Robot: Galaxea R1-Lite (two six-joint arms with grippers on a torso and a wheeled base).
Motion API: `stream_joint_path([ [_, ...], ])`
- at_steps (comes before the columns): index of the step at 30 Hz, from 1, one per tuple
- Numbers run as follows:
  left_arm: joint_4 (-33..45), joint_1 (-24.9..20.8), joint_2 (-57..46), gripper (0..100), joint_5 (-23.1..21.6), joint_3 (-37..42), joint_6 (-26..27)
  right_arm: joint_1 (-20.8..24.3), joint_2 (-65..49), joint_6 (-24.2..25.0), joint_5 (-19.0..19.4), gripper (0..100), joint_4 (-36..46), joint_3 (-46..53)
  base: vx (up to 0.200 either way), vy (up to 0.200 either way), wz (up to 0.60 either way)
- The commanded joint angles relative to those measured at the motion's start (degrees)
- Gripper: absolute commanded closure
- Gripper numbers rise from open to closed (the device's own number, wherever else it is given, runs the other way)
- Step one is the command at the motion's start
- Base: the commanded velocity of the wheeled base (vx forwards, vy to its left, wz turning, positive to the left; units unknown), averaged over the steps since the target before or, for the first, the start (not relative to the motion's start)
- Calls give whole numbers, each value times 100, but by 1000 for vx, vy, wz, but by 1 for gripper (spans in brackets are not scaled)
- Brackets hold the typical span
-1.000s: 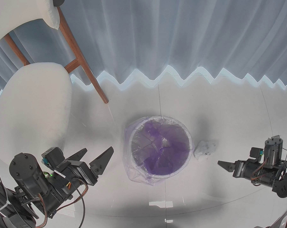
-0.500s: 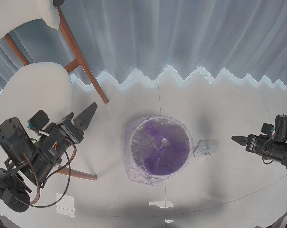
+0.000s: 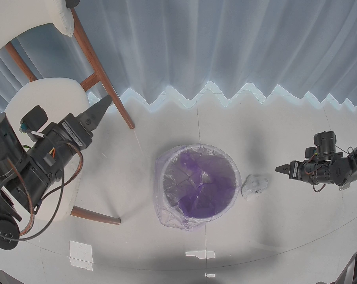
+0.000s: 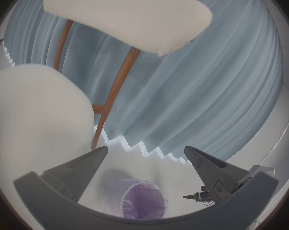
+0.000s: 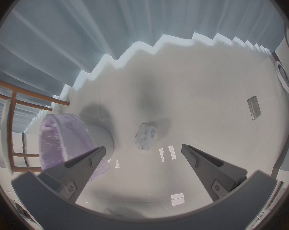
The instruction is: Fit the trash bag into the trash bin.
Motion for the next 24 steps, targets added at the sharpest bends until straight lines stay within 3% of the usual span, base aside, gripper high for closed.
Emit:
stream_joint_path([
  [1, 49, 112, -884, 0, -8, 763, 717, 1, 1246, -42, -159, 0, -192, -686, 0, 0, 0],
  [3, 40, 297, -1103, 0, -8, 1158, 1051, 1, 1413, -42, -195, 0, -183, -844, 0, 0, 0],
  [5, 40, 1035, -1402, 0, -78, 1642, 1456, 1, 1642, -42, -230, 0, -148, -1072, 0, 0, 0],
  [7, 49, 1624, -1543, 0, -131, 1791, 1535, 1, 1791, -42, -300, 0, -122, -1231, 0, 0, 0],
  [10, 49, 2116, -1736, 0, -122, 2072, 1561, 19, 2037, -51, -362, 0, -122, -1380, 0, 0, 0],
  [16, 49, 2318, -2448, 0, -131, 2951, 1886, 28, 2441, -34, -423, 0, -157, -1740, 0, 0, 0],
  [22, 602, 2547, -3028, 0, -96, 2951, 1913, 107, 2661, -42, -423, 0, -122, -2022, 0, 0, 0],
  [24, 1297, 2512, -3687, 0, -96, 2951, 2001, 203, 2802, -25, -441, 0, -113, -2145, 0, 0, 0],
])
